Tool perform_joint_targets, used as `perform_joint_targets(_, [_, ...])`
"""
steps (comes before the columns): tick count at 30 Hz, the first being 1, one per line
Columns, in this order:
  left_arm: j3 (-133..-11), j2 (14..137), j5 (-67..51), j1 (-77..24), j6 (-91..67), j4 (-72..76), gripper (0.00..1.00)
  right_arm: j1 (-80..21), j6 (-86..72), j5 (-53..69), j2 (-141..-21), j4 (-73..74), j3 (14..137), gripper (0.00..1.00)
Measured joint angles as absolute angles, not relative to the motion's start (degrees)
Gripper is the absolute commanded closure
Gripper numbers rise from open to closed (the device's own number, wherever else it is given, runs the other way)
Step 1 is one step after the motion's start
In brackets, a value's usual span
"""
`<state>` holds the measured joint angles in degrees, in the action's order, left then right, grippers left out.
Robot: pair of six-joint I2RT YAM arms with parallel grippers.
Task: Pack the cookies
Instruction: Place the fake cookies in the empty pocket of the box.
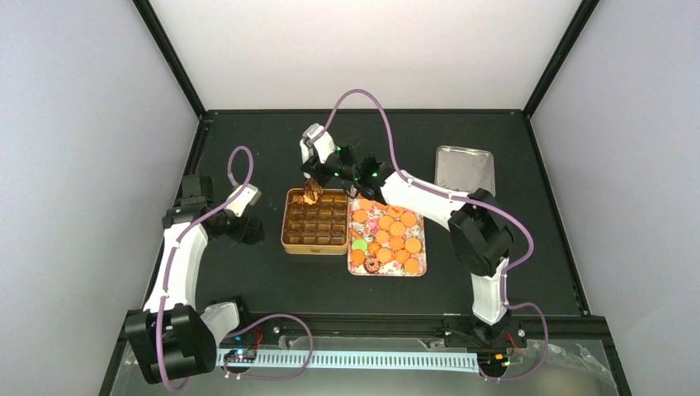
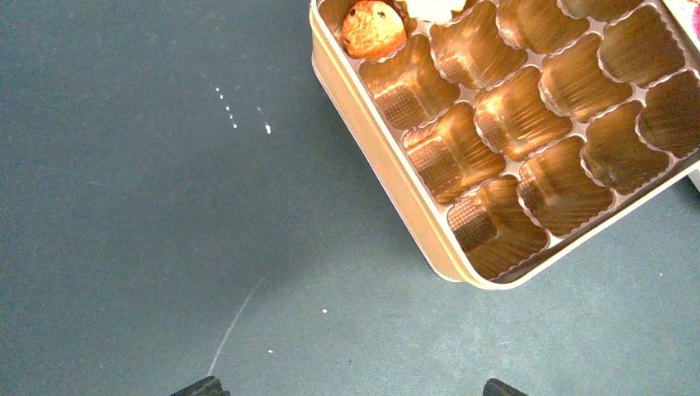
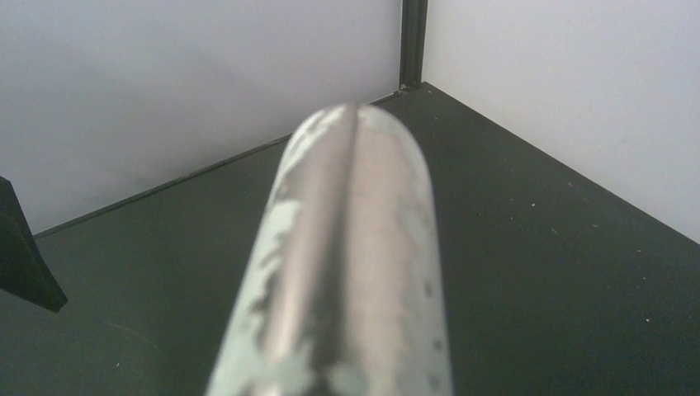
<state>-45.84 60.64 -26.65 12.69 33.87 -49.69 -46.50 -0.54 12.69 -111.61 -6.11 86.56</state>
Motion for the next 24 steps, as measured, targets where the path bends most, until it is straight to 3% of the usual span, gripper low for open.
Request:
perform_joint_targets(12, [-45.8,60.6,-27.1,12.7,33.9,-49.7,0.17,-47.6,-0.5,12.6,-111.4,-7.1,85.6,0.81])
perform_joint_targets(24, [-45.8,60.8,-27.2,12.7,33.9,-49.5,0.18,-49.1,0.1,12.4,-110.8,-7.2,85.6,0.79])
